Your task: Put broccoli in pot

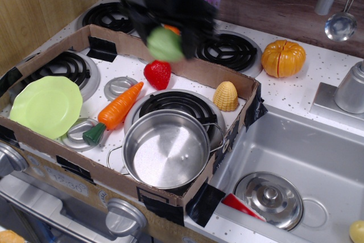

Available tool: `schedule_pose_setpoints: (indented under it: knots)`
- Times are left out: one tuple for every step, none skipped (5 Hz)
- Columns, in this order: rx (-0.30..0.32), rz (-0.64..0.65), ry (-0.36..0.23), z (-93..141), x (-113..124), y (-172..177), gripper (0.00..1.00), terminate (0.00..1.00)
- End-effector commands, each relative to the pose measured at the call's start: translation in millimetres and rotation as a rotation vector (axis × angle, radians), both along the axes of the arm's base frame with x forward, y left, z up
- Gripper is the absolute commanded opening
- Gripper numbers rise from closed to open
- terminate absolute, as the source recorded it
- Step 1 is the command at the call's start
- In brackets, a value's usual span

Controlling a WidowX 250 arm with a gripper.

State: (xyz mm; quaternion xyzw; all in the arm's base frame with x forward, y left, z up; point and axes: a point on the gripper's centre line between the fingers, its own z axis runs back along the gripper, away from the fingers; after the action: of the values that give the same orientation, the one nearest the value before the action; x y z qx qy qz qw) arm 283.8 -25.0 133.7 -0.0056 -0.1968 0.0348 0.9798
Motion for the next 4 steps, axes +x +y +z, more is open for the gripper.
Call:
schedule_pose_setpoints:
  knots:
    - [-0.043, 0.081, -0.074, -15, -30, -39, 0.0, 0.0]
    - [-0.085, 0.092, -0.039, -46, -40, -35, 0.0, 0.0]
    - [-0.114, 0.036, -0.014, -61, -41, -23, 1.0, 0.0]
    - [-0.124, -0.005, 0.021, -66, -37, -5, 1.0, 0.0]
